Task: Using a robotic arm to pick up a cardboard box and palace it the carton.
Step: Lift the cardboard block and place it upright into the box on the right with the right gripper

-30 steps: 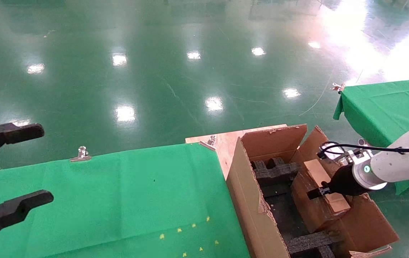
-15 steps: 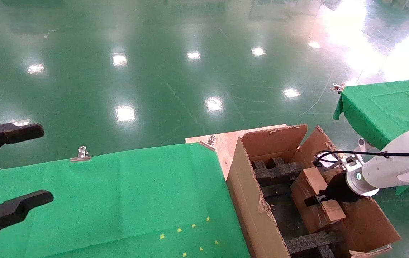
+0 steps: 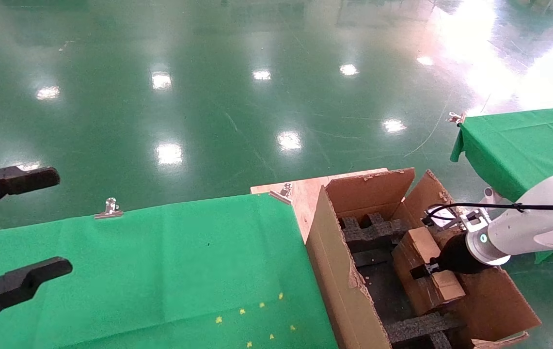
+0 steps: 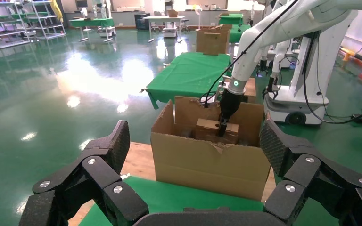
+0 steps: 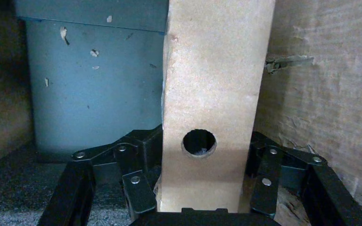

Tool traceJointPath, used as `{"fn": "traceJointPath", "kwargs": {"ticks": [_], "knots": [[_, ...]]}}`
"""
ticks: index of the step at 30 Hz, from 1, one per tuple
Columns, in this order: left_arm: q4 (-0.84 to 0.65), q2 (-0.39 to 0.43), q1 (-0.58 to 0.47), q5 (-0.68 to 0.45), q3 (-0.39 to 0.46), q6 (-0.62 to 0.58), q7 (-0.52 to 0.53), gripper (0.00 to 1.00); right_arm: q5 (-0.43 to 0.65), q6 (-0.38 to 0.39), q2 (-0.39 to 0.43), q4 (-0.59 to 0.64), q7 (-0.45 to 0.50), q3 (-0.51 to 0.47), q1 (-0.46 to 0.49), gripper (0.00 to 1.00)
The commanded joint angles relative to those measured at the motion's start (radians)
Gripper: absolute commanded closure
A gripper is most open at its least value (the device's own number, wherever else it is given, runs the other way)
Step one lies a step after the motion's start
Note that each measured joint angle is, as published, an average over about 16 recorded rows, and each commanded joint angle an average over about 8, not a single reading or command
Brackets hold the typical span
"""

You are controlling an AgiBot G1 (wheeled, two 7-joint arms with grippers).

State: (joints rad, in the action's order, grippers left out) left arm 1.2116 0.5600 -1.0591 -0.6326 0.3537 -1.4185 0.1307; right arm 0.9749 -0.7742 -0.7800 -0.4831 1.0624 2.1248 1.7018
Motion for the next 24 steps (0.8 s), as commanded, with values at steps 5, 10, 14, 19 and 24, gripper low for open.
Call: {"fn": "traceJointPath", "kwargs": {"ticks": [5,10,14,19,24], "knots": [[0.000,0.000,0.000,0.000,0.000,0.000,0.000,0.00,0.004,0.003,0.003,-0.007,0.005,0.003,0.005,0.00],[0.000,0.000,0.000,0.000,0.000,0.000,0.000,0.00,0.007,0.007,0.004,-0.008,0.003,0.003,0.013,0.00],[0.000,0.000,0.000,0.000,0.000,0.000,0.000,0.00,0.013,0.012,0.009,-0.013,0.004,0.005,0.023,0.00],[0.000,0.000,0.000,0.000,0.000,0.000,0.000,0.00,0.024,0.016,0.018,-0.030,0.012,0.010,0.040,0.00],[0.000,0.000,0.000,0.000,0.000,0.000,0.000,0.00,0.037,0.027,0.032,-0.060,0.018,0.011,0.078,0.00]]}}
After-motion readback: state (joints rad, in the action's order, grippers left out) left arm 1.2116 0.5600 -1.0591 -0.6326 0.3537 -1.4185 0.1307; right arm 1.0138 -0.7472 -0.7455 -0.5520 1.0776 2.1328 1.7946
